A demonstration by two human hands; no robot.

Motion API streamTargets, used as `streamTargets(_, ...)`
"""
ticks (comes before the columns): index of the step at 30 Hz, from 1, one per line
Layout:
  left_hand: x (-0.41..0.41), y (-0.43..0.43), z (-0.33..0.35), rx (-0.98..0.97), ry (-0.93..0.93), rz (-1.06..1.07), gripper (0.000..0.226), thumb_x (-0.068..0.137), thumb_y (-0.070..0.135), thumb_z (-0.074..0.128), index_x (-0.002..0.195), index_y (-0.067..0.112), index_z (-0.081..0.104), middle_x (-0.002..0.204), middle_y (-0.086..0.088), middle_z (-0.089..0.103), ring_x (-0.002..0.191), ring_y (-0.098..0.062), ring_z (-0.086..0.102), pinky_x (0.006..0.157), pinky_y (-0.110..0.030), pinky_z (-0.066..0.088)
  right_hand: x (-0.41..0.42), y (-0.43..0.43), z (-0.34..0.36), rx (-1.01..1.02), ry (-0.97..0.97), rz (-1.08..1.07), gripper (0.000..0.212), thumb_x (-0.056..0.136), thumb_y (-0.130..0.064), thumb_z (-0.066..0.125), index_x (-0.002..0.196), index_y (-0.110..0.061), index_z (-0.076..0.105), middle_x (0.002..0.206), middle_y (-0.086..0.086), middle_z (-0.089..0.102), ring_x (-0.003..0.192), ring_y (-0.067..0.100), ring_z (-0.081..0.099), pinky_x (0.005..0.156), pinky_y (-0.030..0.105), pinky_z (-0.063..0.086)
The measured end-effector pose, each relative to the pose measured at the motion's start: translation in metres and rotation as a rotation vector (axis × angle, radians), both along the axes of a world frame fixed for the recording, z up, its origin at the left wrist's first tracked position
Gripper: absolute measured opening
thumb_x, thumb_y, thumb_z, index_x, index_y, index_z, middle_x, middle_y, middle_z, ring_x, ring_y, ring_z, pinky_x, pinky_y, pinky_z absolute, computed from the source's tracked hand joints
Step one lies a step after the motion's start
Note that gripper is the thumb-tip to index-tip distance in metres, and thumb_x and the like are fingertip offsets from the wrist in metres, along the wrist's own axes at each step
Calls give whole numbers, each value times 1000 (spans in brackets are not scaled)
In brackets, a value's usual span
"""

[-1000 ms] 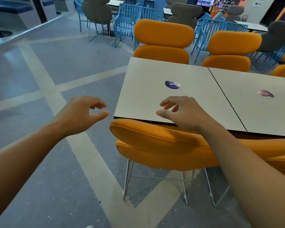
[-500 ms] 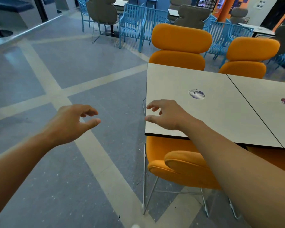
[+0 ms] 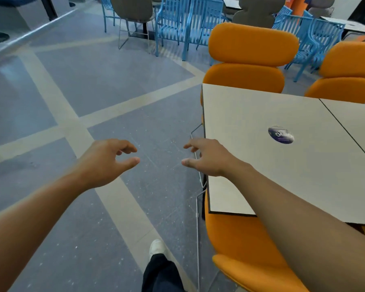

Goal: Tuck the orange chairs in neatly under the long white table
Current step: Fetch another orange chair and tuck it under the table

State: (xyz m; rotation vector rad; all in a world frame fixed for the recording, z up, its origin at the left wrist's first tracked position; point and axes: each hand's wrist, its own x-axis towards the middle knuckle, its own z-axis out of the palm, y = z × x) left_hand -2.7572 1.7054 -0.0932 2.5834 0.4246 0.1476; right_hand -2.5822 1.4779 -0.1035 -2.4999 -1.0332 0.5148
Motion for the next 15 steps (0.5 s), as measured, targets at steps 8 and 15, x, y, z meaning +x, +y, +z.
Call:
streamTargets(8,122,67,-8,-5,56,-21,35,86,49,63,114,29,66,113,8,68,99,-9,60,82,-27,42,95,65,-19,48,102,-86,55,89,-50,68,139,-30,55,134,1,60,119,19,58,102,41,48)
streamTargets(15,204,116,-14,-12,87,-67,35,87,49,62,116,30,64,115,8,66,100,-9,59,81,-27,41,160,114,-26,54,154,-147,55,90,-51,67,140,-32,53,135,-1,58,120,19,57,101,41,48)
